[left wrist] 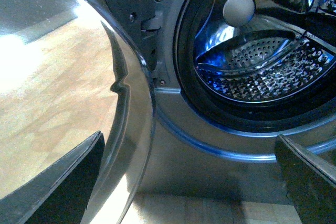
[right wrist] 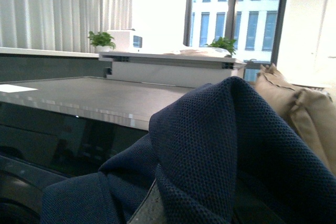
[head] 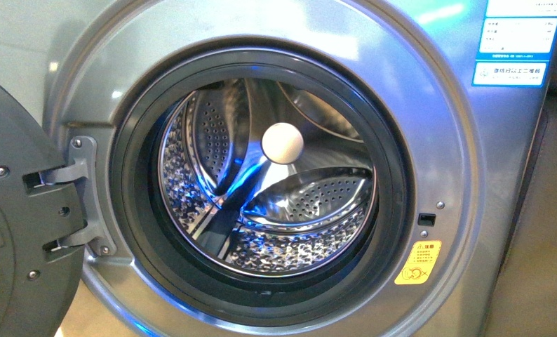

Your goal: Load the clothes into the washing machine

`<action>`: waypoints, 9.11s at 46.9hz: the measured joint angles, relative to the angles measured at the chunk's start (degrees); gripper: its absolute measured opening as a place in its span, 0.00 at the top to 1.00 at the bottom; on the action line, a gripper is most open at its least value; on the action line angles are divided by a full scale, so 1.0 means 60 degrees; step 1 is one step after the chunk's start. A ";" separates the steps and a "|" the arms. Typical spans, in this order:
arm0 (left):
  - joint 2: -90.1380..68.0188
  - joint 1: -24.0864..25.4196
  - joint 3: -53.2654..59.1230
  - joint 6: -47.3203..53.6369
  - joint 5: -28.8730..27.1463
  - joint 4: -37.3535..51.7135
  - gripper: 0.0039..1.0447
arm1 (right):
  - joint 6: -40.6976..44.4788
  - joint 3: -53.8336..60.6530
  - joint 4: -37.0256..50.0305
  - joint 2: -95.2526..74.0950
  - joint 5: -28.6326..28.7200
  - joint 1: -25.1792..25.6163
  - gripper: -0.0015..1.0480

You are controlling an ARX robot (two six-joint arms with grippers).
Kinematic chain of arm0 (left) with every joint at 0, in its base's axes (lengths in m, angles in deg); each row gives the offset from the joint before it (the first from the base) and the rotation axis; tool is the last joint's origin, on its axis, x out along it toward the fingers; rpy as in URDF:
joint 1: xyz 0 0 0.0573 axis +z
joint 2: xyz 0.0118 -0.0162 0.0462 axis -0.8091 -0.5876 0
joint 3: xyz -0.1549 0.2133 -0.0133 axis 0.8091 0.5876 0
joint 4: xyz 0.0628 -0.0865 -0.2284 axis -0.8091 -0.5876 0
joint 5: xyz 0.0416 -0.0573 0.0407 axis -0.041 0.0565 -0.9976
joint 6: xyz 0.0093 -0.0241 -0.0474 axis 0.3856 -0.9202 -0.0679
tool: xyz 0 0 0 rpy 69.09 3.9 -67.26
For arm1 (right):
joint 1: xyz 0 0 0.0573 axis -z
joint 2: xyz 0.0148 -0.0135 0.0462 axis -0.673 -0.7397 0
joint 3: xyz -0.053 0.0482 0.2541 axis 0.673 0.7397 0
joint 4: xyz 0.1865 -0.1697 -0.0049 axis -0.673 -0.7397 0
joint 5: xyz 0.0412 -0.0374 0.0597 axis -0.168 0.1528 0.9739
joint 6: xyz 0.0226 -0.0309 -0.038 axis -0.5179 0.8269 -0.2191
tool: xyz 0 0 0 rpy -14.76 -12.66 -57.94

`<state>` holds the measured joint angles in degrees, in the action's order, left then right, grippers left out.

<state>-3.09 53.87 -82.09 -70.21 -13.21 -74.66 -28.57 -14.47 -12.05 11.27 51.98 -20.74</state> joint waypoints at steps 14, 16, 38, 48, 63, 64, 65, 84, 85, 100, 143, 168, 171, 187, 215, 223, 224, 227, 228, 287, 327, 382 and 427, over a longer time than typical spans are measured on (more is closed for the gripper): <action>0.0000 0.0000 0.0000 0.0000 0.0000 0.0000 0.06 | 0.2193 -0.2065 -0.2302 -0.0663 -0.2626 -0.4393 0.91; 0.0000 0.0000 0.0000 0.0000 0.0000 0.0000 0.06 | 0.2484 -0.2368 -0.2561 -0.0903 -0.3053 -0.5082 0.91; 0.0000 0.0000 0.0000 -0.0004 -0.0004 0.0000 0.06 | 0.3442 -0.4335 -0.3632 -0.2641 -0.4758 -0.8113 0.91; 0.0000 0.0000 0.0000 0.0000 0.0000 0.0000 0.06 | 0.3468 -0.4776 -0.3945 -0.2852 -0.4816 -0.8382 0.91; 0.0000 0.0000 0.0000 0.0000 0.0000 0.0000 0.06 | 0.3279 -0.4779 -0.3971 -0.2900 -0.4084 -0.7697 0.91; 0.0000 0.0000 0.0000 -0.0004 0.0000 0.0000 0.06 | 0.3271 -0.4779 -0.3971 -0.2900 -0.4080 -0.7697 0.91; 0.0000 0.0000 0.0000 -0.0004 0.0000 0.0000 0.06 | 0.3268 -0.4779 -0.3971 -0.2900 -0.4073 -0.7697 0.91; 0.0000 0.0000 0.0000 0.0000 -0.0004 0.0000 0.06 | 0.3260 -0.4779 -0.3971 -0.2900 -0.4040 -0.7723 0.91; 0.0000 0.0000 0.0000 -0.0004 0.0000 0.0000 0.06 | 0.3260 -0.4779 -0.3971 -0.2900 -0.4040 -0.7723 0.91; 0.0000 0.0000 0.0000 0.0000 0.0000 0.0000 0.06 | 0.3257 -0.4779 -0.3971 -0.2900 -0.4033 -0.7723 0.91; -0.5719 0.0696 -0.2357 -0.0648 0.2601 0.4991 0.06 | 0.3260 -0.4779 -0.3971 -0.2900 -0.4033 -0.7723 0.91; -0.9588 -0.0433 -0.6131 -0.1373 0.6277 0.7825 0.06 | 0.3260 -0.4779 -0.3971 -0.2900 -0.4033 -0.7723 0.91; -1.0185 -0.0488 -0.6419 -0.1606 0.6983 0.8054 0.06 | 0.3260 -0.4779 -0.3971 -0.2900 -0.4033 -0.7723 0.91; -1.2407 -0.0849 -0.7919 -0.1494 0.6459 0.7690 0.06 | 0.3257 -0.4779 -0.3971 -0.2900 -0.4033 -0.7723 0.91; -1.3027 -0.3075 -0.8375 -0.1854 0.7246 0.8240 0.06 | 0.3260 -0.4779 -0.3971 -0.2900 -0.4033 -0.7723 0.91; -1.3497 -0.3646 -0.8830 -0.1257 0.6295 0.7559 0.06 | 0.3260 -0.4779 -0.3971 -0.2900 -0.4040 -0.7723 0.91; -1.3580 -0.3727 -0.8921 -0.1111 0.6102 0.7439 0.06 | 0.3260 -0.4779 -0.3971 -0.2900 -0.4044 -0.7723 0.91; -1.3799 -0.3952 -0.9209 -0.0841 0.5391 0.7158 0.06 | 0.3260 -0.4779 -0.3971 -0.2900 -0.4047 -0.7723 0.91; -1.3861 -0.4014 -0.9286 -0.0761 0.5180 0.7162 0.06 | 0.3260 -0.4779 -0.3971 -0.2900 -0.4047 -0.7723 0.91; -1.5150 -0.6408 -1.1165 -0.1075 0.0565 0.7002 0.06 | 0.3260 -0.4779 -0.3949 -0.2900 -0.4091 -0.7715 0.62; -1.3577 -0.3661 -0.7949 -0.1213 0.1191 0.7868 0.92 | 0.3246 -0.4779 -0.3905 -0.2881 -0.4065 -0.7715 0.07; -1.9740 -0.3122 -1.1140 0.0215 -0.1902 0.9759 0.92 | 0.3249 -0.4779 -0.3905 -0.2878 -0.4062 -0.7715 0.07; -2.5190 -0.3293 -2.0841 0.0903 -0.3315 0.5264 0.92 | 0.3249 -0.4779 -0.3905 -0.2878 -0.4062 -0.7715 0.07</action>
<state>-154.23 34.11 -207.14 -64.79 -33.10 -43.08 -9.08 -43.15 -35.49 -6.00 27.61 -67.03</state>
